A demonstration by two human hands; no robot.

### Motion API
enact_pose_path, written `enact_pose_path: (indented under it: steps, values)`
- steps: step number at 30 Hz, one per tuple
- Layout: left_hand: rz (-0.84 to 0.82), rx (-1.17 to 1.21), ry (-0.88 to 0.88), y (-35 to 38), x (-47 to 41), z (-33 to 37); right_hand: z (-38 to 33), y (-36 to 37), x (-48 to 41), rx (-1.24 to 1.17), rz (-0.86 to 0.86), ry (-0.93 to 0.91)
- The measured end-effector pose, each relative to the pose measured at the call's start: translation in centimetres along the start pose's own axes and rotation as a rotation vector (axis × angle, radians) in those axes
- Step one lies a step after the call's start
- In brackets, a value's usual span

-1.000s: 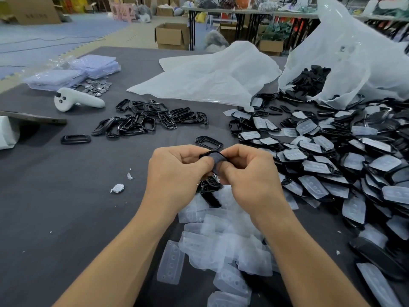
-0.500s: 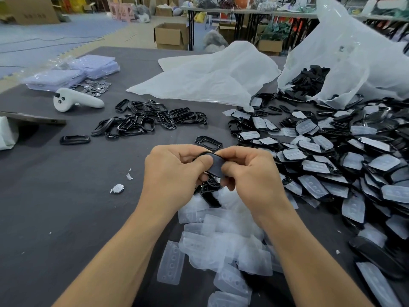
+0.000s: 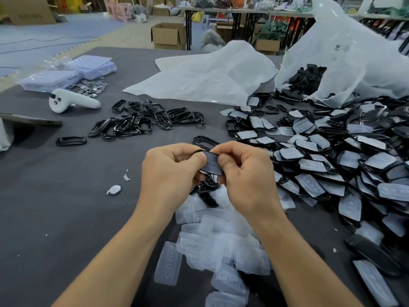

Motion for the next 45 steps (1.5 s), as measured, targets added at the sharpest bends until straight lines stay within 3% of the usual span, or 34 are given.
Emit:
enact_pose_path:
  steps: [6, 10, 13, 21, 25, 35, 45]
  values:
    - [-0.029, -0.163, 0.092, -0.2, 0.0, 0.7, -0.7, 0.2, 0.4, 0.092, -0.038, -0.060]
    - [0.066, -0.101, 0.076, -0.9, 0.0, 0.7, 0.1, 0.9, 0.4, -0.328, -0.101, 0.169]
    - [0.087, -0.053, 0.049, -1.2, -0.1, 0.6, 0.1, 1.5, 0.7, -0.495, -0.213, 0.211]
    - [-0.064, 0.081, -0.132, -0.8, -0.7, -0.3, 1.1, -0.1, -0.3, -0.407, -0.101, 0.231]
    - [-0.219, 0.073, -0.222, 0.1, -0.4, -0.5, 0.9, -0.2, -0.5, -0.364, -0.090, 0.199]
    - [-0.150, 0.075, -0.181, 0.0, -0.7, -0.4, 0.6, 0.0, -0.3, -0.473, -0.140, 0.235]
    - [-0.235, 0.106, -0.187, 0.5, -0.3, -0.4, 0.9, -0.4, -0.2, -0.423, -0.084, 0.241]
Point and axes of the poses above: each hand's wrist, its own x-axis away from the middle knuckle, its own y-axis out of the palm, z = x × y, the point moved 7 cm from there along -x, towards the middle knuckle, and after that the axes turned 15 degrees about x, right-handed, at the moved point
